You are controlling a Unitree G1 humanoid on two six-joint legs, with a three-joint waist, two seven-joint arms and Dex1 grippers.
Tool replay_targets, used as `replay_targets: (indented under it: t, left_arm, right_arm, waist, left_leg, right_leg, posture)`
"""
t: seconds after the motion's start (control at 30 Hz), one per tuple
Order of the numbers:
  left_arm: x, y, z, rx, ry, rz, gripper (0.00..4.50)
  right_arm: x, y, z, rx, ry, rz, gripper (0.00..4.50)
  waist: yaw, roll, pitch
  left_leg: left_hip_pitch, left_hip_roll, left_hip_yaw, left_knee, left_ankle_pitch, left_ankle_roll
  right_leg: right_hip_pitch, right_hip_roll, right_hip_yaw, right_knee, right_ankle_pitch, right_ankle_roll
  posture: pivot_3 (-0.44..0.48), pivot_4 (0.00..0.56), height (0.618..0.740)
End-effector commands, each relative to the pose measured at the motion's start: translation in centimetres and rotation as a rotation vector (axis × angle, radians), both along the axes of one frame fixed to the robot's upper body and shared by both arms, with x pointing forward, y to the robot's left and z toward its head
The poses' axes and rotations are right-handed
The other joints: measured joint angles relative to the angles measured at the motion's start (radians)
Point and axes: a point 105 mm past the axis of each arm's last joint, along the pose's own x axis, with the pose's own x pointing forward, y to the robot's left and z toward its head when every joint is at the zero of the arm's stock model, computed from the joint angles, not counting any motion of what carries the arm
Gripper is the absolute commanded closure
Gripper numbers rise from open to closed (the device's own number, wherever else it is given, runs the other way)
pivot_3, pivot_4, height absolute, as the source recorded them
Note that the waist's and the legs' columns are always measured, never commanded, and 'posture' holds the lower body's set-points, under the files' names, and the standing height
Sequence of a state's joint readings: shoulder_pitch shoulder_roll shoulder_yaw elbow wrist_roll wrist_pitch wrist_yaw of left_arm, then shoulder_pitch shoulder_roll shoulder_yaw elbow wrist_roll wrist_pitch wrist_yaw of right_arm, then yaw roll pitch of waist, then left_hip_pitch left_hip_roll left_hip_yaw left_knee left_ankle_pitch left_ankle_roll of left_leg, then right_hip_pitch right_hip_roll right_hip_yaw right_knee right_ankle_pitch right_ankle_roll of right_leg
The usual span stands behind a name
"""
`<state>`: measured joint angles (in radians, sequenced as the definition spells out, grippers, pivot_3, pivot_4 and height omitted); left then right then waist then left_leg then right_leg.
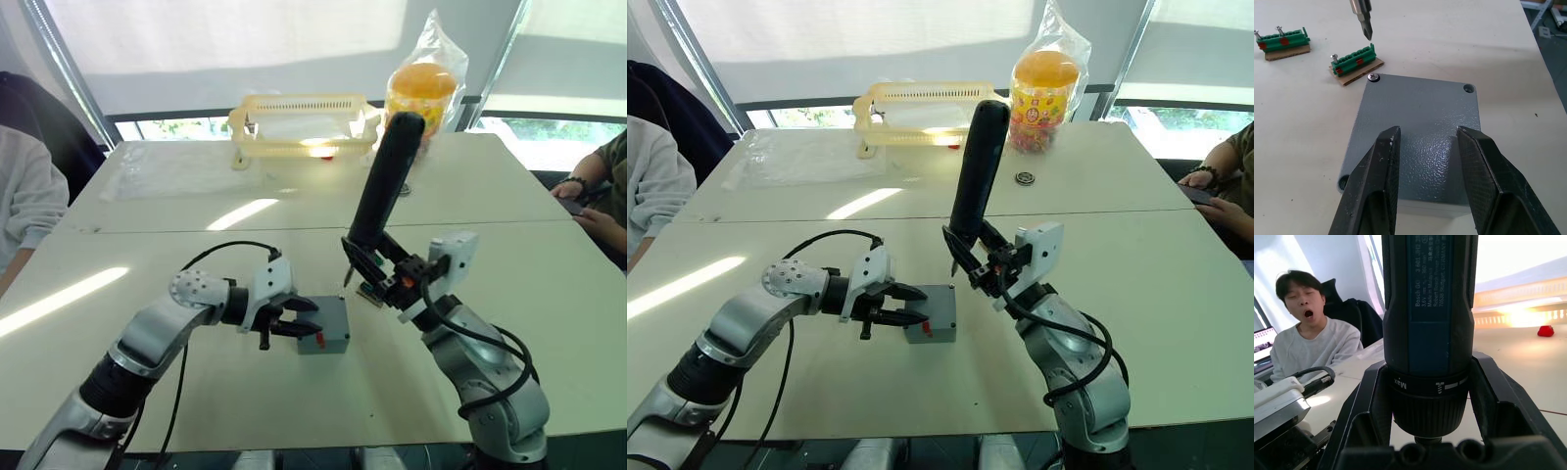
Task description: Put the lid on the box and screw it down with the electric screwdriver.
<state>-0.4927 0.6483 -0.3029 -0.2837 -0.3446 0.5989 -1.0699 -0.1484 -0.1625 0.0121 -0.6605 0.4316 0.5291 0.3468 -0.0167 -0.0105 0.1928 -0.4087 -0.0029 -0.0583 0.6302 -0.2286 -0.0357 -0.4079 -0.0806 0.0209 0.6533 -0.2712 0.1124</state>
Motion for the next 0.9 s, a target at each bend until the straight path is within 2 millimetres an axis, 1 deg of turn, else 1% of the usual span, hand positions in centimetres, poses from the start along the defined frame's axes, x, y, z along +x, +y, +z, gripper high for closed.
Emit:
replay_targets:
  t: [0.03,0.33,0.57,0.77,0.9]
  left_arm:
    - [-0.4,0.1,-1.0,0.033,0.024,-0.004,2.7]
    - [-0.5,0.2,-1.0,0.04,0.032,-0.003,2.7]
    - [-0.6,0.2,-1.0,0.041,0.038,-0.003,2.7]
    - [-0.6,0.0,-0.9,0.04,0.036,0.0,2.7]
    - [-0.7,0.0,-0.9,0.04,0.037,0.001,2.7]
  right_arm:
    - [-0.6,0.1,1.2,0.006,-0.079,0.013,2.74]
    - [-0.2,0.4,0.1,-0.006,-0.064,0.022,2.74]
    - [0.1,0.6,0.1,0.0,-0.075,0.017,2.74]
    - [0.1,0.5,-0.3,-0.013,-0.072,0.016,2.74]
    - [0.3,0.3,0.0,-0.004,-0.079,0.005,2.74]
  waist:
    - [0.0,0.0,0.0]
    - [0.0,0.0,0.0]
    - [0.0,0.0,0.0]
    - [0.0,0.0,0.0]
    - [0.0,0.0,0.0]
  left_leg:
    - [0.0,0.0,0.0,0.0,0.0,0.0]
    - [0.0,0.0,0.0,0.0,0.0,0.0]
    - [0.0,0.0,0.0,0.0,0.0,0.0]
    - [0.001,0.0,0.0,0.0,0.0,0.0]
    - [0.001,0.0,0.0,0.0,0.0,0.0]
  right_leg:
    - [0.0,0.0,0.0,0.0,0.0,0.0]
    - [0.001,0.0,0.0,0.0,0.0,0.0]
    - [0.001,0.0,0.0,0.0,0.0,0.0]
    - [0.001,0.0,0.0,0.0,0.0,0.0]
    - [0.001,0.0,0.0,0.0,0.0,0.0]
  posture:
    - [0.0,0.15,0.74]
    - [0.0,0.15,0.74]
    - [0.0,0.15,0.74]
    - [0.0,0.15,0.74]
    - [0.0,0.15,0.74]
